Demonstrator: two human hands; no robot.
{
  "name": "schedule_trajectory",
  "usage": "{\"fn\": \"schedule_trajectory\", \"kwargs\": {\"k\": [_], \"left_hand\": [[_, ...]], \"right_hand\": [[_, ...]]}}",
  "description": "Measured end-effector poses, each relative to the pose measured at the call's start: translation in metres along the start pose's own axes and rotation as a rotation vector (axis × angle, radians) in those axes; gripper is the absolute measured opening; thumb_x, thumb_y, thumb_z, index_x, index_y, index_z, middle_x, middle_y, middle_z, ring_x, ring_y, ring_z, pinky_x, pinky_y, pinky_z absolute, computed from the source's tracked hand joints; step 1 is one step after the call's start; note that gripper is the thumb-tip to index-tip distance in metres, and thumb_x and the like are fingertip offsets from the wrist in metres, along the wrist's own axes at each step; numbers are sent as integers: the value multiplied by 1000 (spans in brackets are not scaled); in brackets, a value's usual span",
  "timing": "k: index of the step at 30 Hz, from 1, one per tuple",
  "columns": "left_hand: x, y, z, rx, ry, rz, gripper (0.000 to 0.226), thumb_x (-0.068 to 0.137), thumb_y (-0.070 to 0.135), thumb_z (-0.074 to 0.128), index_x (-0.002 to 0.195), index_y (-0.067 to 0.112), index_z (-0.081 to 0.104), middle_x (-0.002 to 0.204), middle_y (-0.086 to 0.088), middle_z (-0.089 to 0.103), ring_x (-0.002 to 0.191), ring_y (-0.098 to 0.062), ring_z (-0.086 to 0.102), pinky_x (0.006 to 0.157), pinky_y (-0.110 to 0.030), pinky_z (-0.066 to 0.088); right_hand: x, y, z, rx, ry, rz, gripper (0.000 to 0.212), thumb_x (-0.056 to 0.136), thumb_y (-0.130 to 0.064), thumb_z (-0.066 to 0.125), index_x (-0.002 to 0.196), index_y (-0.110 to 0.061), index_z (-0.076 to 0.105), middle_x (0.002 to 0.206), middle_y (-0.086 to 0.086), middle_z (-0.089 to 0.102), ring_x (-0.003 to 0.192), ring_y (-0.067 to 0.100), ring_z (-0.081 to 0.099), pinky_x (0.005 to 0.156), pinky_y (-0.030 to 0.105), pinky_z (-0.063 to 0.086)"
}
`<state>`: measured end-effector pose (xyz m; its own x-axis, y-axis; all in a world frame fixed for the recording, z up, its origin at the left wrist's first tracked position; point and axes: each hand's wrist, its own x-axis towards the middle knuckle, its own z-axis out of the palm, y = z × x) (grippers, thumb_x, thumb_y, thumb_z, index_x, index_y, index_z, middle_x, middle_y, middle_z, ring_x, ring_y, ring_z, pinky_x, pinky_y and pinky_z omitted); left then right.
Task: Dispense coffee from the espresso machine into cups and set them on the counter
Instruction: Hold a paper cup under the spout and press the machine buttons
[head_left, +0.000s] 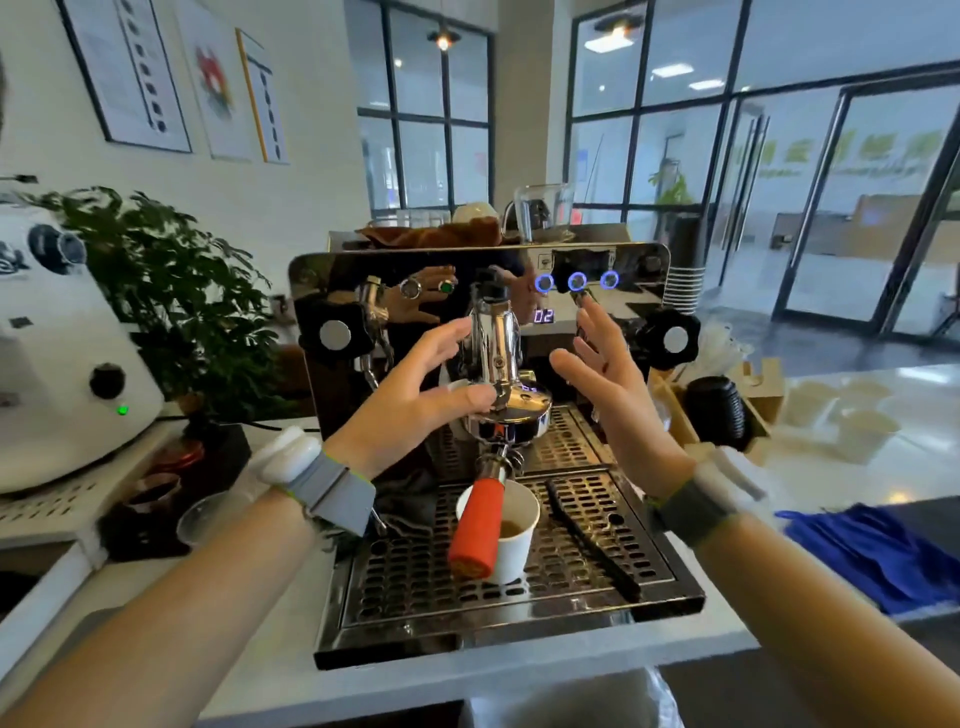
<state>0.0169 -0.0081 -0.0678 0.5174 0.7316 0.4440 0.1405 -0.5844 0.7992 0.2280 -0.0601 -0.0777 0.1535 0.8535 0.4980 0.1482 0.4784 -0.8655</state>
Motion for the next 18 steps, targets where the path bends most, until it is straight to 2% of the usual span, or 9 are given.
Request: {"fn": "schedule_trajectory", "kwargs": {"k": [2, 5, 6, 9, 11, 12, 14, 16, 18], "left_hand": [[7, 14, -1, 15, -8, 34, 73, 77, 44, 67, 142, 41, 35, 146, 28, 33, 134, 10, 27, 102, -18, 35], [17, 36, -6, 121, -10, 129, 71, 80, 41, 66, 143, 38, 35, 147, 23, 35, 134, 11, 27, 107, -26, 33], [20, 43, -8, 156, 0, 160, 69, 81, 40, 66, 143, 38, 36, 146, 21, 36, 134, 10, 28, 107, -26, 33], [31, 62, -23, 269, 66, 275, 58, 86, 36, 63, 140, 36, 40, 140, 22, 42, 130, 10, 34, 104, -19, 34], [39, 72, -37, 359, 131, 344, 51, 88, 37, 60, 136, 35, 44, 131, 25, 45, 124, 12, 40, 100, -13, 34], [40, 74, -45, 402, 170, 362, 48, 88, 38, 59, 135, 35, 46, 127, 27, 46, 121, 10, 43, 99, -13, 35], [43, 72, -59, 489, 258, 369, 45, 88, 41, 57, 132, 34, 49, 123, 24, 48, 118, 0, 48, 97, -19, 37], [43, 63, -69, 563, 340, 355, 43, 88, 40, 55, 129, 29, 52, 123, 14, 52, 118, -9, 49, 96, -26, 37], [41, 50, -74, 602, 399, 318, 41, 90, 38, 56, 128, 23, 55, 123, 5, 57, 118, -14, 50, 96, -29, 37]], "right_hand": [[11, -17, 1, -9, -22, -38, 77, 81, -40, 66, 146, -41, 24, 143, -24, 33, 133, 1, 33, 105, 28, 30], [30, -42, 0, -54, -58, -121, 70, 88, -30, 65, 144, -41, 25, 132, -31, 35, 115, -18, 40, 90, 10, 34], [37, -49, -1, -76, -61, -138, 69, 89, -27, 64, 144, -40, 25, 136, -27, 35, 118, -14, 40, 91, 11, 35], [60, -73, -7, -147, -14, -208, 68, 89, -22, 63, 144, -35, 26, 151, -7, 29, 135, 12, 33, 104, 29, 32], [77, -86, -15, -183, 25, -230, 65, 88, -20, 65, 142, -31, 30, 149, 0, 33, 132, 17, 37, 102, 31, 36], [84, -90, -19, -207, 41, -223, 61, 88, -19, 65, 140, -29, 35, 143, 3, 40, 125, 19, 43, 98, 30, 41], [101, -94, -29, -254, 87, -176, 45, 86, -19, 67, 126, -21, 47, 116, 7, 55, 99, 20, 57, 80, 28, 51], [115, -91, -40, -325, 137, -84, 30, 84, -21, 69, 109, -15, 53, 87, 3, 54, 72, 16, 55, 61, 28, 49], [127, -83, -48, -460, 155, -6, 27, 82, -23, 70, 100, -13, 52, 74, -1, 49, 60, 12, 49, 55, 28, 46]]}}
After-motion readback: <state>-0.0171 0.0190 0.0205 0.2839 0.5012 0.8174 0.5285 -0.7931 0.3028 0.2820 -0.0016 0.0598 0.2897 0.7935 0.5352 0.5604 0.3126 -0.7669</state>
